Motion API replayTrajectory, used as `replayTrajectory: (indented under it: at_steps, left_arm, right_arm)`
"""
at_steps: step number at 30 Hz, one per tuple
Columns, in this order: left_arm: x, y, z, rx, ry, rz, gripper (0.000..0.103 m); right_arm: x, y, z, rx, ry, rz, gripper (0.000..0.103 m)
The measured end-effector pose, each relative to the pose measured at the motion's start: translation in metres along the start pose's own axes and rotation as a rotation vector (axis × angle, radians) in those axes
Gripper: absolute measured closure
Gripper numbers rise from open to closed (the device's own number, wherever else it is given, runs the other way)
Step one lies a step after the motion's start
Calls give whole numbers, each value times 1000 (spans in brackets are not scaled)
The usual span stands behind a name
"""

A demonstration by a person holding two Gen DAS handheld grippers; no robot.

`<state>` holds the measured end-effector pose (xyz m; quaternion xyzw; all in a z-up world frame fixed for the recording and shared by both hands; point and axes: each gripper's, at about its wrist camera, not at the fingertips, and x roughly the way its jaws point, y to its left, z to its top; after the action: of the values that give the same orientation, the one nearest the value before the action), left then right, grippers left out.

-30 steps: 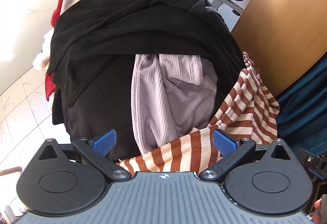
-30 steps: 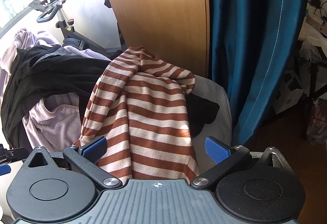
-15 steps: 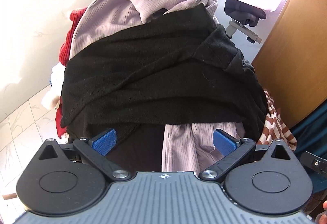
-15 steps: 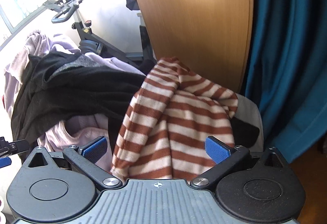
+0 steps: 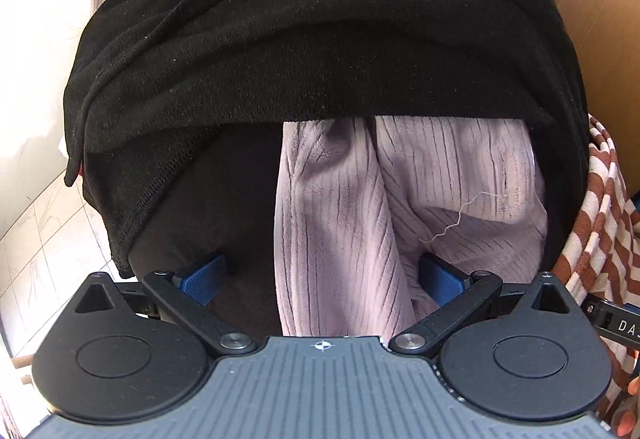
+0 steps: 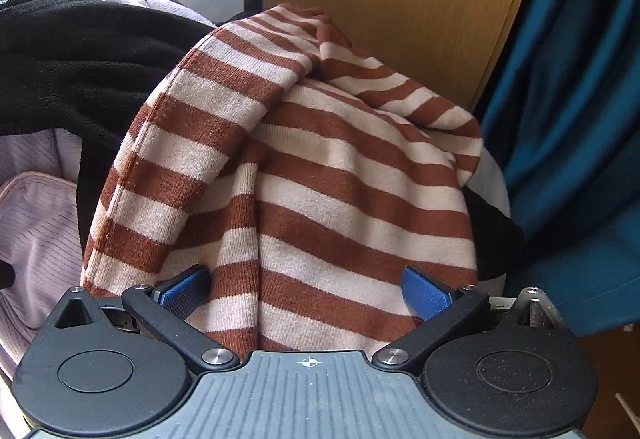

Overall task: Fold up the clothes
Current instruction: 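Push both open grippers into the pile around the black fleece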

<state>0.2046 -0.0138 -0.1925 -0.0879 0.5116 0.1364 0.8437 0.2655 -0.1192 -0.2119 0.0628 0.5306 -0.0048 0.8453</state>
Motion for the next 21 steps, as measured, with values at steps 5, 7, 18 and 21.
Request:
replayTrajectory:
  at_steps: [5,7,18,21]
  left_arm:
    - [7,-17,-6,37,-14,93,0]
    - [8,-18,-4,25,-3,107,0]
    - [4,-8,-17,-19,-39,76,0]
    - [5,-4,-19,-23,-35,61,0]
  right_arm:
    - [13,-7,4,23,18,73,1]
    - [16,-14,4,35,29,110,1]
    - [23,-21,0,12,54,170,1]
    - [23,-22,-5,19,44,178,1]
